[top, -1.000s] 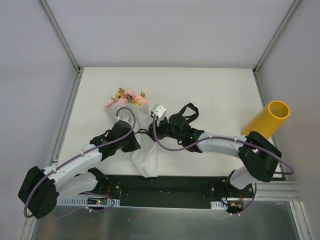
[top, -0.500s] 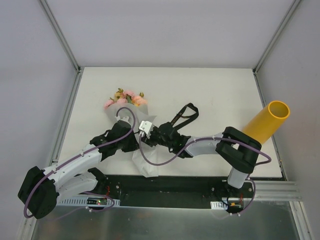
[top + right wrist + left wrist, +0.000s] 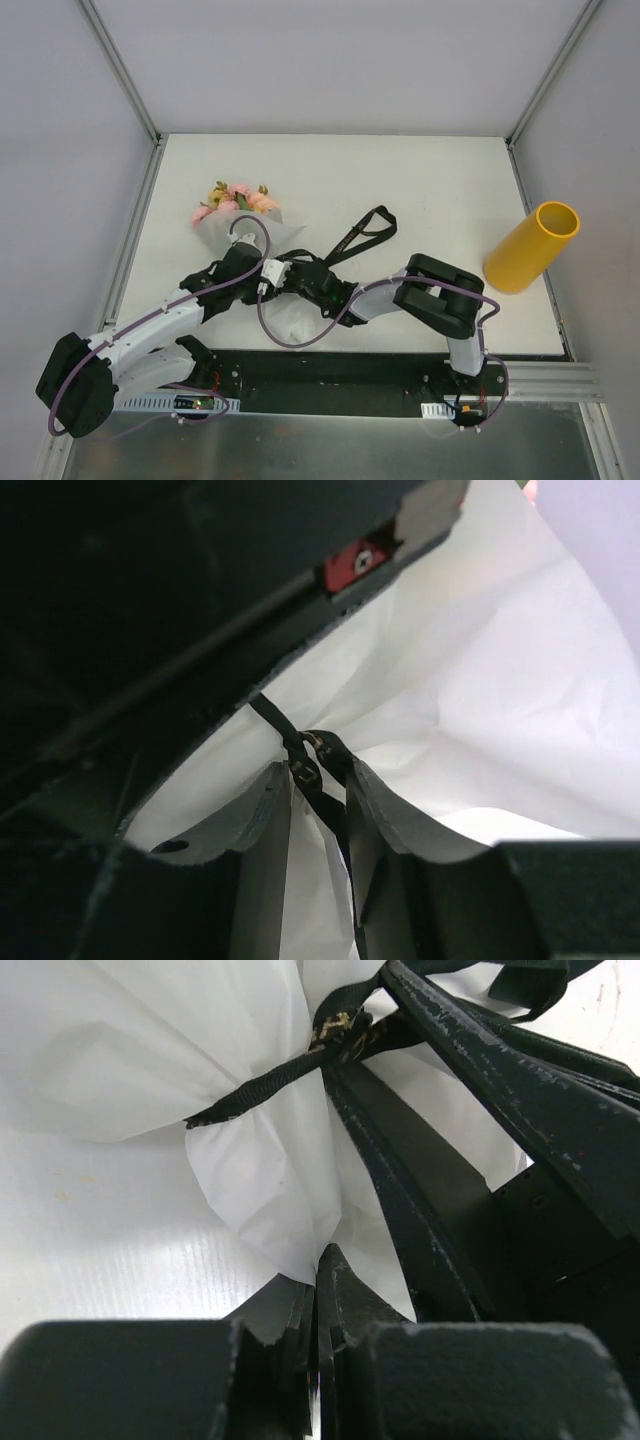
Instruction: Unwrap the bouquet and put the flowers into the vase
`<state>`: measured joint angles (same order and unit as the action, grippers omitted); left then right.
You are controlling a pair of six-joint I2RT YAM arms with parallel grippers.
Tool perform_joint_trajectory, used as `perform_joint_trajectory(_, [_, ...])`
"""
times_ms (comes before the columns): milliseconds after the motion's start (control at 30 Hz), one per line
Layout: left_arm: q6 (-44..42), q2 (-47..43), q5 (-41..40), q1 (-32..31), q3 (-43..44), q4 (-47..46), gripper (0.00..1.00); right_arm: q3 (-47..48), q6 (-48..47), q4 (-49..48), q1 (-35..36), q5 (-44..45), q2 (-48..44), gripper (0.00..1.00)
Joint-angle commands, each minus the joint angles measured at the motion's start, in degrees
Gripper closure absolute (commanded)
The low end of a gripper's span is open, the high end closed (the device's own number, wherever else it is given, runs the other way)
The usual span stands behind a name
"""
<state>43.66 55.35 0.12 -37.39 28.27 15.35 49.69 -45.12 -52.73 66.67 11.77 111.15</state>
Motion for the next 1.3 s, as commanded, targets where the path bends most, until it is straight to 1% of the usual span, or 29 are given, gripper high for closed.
perform_joint_trajectory(0, [0.02,-0.86,0.67,-0.14,0.29,-3.49,1.0,3.3,-4.09,-8.87,1.09,6.76,2.66,0.69])
perform_joint_trajectory(67, [0.2,-0.95,0.58,-0.14,0.12,-3.58,1.0,4.09,-4.45,-10.89,1.35,10.97,3.45,0.75])
perform_joint_trajectory(133, [0.29,-1.12,0.32,-0.14,-0.15,-3.49,1.0,4.8,-5.06,-13.44,1.53,14.67,4.24,0.78])
perform_joint_trajectory(333, [1.34,-1.3,0.23,-0.14,-0.76,-3.49,1.0,7.35,-5.33,-16.26,1.35,23.11,5.74,0.78])
perform_joint_trajectory(500, [2.04,-1.12,0.23,-0.14,-0.94,-3.23,1.0,7.26,-1.73,-16.61,1.26,28.82,5.48,0.78])
perform_joint_trajectory(600, [2.04,-0.69,0.23,-0.14,-0.85,-2.96,1.0,6.74,0.56,-16.53,1.35,33.74,4.6,0.77])
perform_joint_trajectory(733, [1.96,0.28,0.23,-0.14,-0.24,-2.96,1.0,3.67,5.82,-15.04,1.44,35.51,1.27,0.77])
perform_joint_trajectory(867, [2.13,2.39,0.23,-0.06,1.17,-2.96,1.0,0.42,17.84,-6.88,1.88,36.92,-4.09,0.77])
perform_joint_trajectory(900, [2.13,3.26,0.41,0.03,1.78,-2.87,1.0,-0.73,21.36,-4.25,2.49,36.49,-5.76,0.78])
perform_joint_trajectory(967, [2.04,4.85,1.46,0.12,2.84,-2.96,1.0,-3.97,26.12,-2.47,3.37,34.91,-8.57,0.76])
perform_joint_trajectory(1033, [2.22,5.9,1.72,0.12,3.28,-2.96,1.0,-6.26,30.95,-0.98,3.38,30.62,-12.08,0.73])
perform_joint_trajectory(1100, [2.57,6.35,1.99,0.12,3.11,-3.05,0.96,-7.32,34.39,1.3,2.68,23.6,-15.43,0.7])
perform_joint_trajectory(1167, [3.01,6.17,1.82,0.21,2.67,-2.96,0.94,-7.5,36.33,4.11,0.75,13.6,-17.45,0.66])
perform_joint_trajectory(1200, [3.18,6.0,1.9,0.21,2.49,-2.96,0.91,-7.42,36.68,4.65,-0.48,9.71,-17.72,0.65])
perform_joint_trajectory(1267, [3.45,5.47,1.64,0.3,2.23,-2.96,0.81,-7.68,36.69,3.87,-2.85,2.24,-17.29,0.59])
